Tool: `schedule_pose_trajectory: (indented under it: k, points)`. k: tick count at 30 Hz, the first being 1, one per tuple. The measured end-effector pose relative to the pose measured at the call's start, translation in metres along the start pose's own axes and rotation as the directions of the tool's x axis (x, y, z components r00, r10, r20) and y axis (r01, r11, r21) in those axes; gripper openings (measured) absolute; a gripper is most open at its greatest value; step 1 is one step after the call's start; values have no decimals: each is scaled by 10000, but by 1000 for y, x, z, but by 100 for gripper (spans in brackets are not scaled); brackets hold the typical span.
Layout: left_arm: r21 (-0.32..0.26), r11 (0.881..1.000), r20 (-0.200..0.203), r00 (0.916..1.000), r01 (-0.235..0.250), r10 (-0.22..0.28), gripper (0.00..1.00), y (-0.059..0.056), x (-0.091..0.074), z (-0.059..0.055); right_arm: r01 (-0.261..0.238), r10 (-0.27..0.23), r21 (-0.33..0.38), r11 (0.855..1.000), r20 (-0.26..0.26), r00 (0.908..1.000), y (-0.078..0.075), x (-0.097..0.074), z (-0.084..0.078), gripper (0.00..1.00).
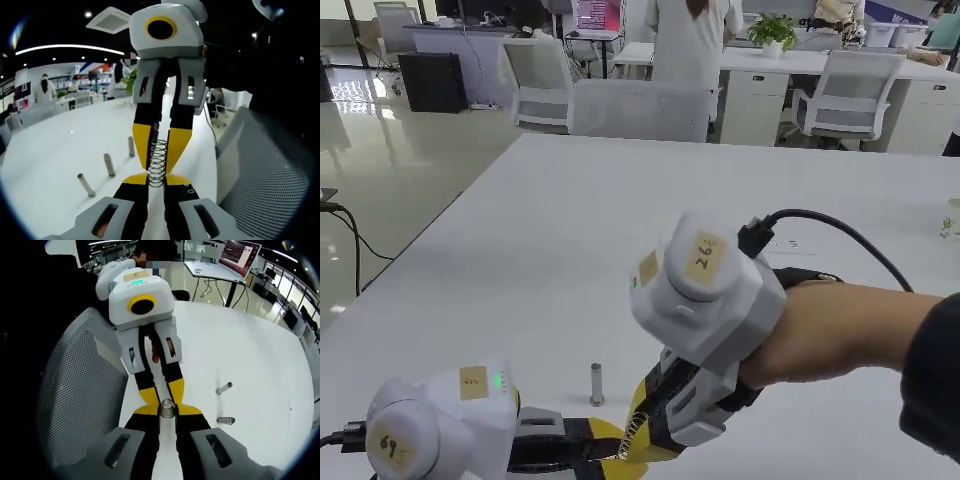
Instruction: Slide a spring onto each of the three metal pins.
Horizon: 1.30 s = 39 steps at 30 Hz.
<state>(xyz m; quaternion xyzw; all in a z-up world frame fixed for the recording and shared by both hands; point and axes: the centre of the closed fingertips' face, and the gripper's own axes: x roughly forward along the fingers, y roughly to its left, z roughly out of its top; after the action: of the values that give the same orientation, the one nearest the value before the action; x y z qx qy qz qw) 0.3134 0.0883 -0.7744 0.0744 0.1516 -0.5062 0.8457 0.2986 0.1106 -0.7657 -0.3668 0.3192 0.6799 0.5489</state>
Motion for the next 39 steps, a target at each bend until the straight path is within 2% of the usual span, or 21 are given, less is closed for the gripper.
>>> schedule_pose_trajectory:
  k: [8, 16, 29, 35, 39]
  points:
    - [-297, 9988, -175, 9991, -384, 379, 9, 9, -4, -10, 259, -259, -31, 9997, -80, 9996, -9, -4, -3, 8]
    - [-571, 9949, -261, 9964, -826, 812, 18, 16, -10, -17, 324, -326, -71, 9995, -310, 9990, -12, -2, -10, 8]
    - [-1114, 9833, -243, 9895, -1441, 1422, 32, 24, -20, -24, 435, -442, -146, 9989, -455, 9980, -17, -2, -12, 8]
    - [-1329, 9741, -241, 9831, -1829, 1813, 41, 30, -26, -28, 477, -486, -189, 9987, -544, 9973, -21, -2, -12, 8]
    - [-1421, 9688, -312, 9792, -2029, 2005, 43, 31, -32, -33, 555, -565, -202, 9983, -554, 9969, -26, -4, -12, 8]
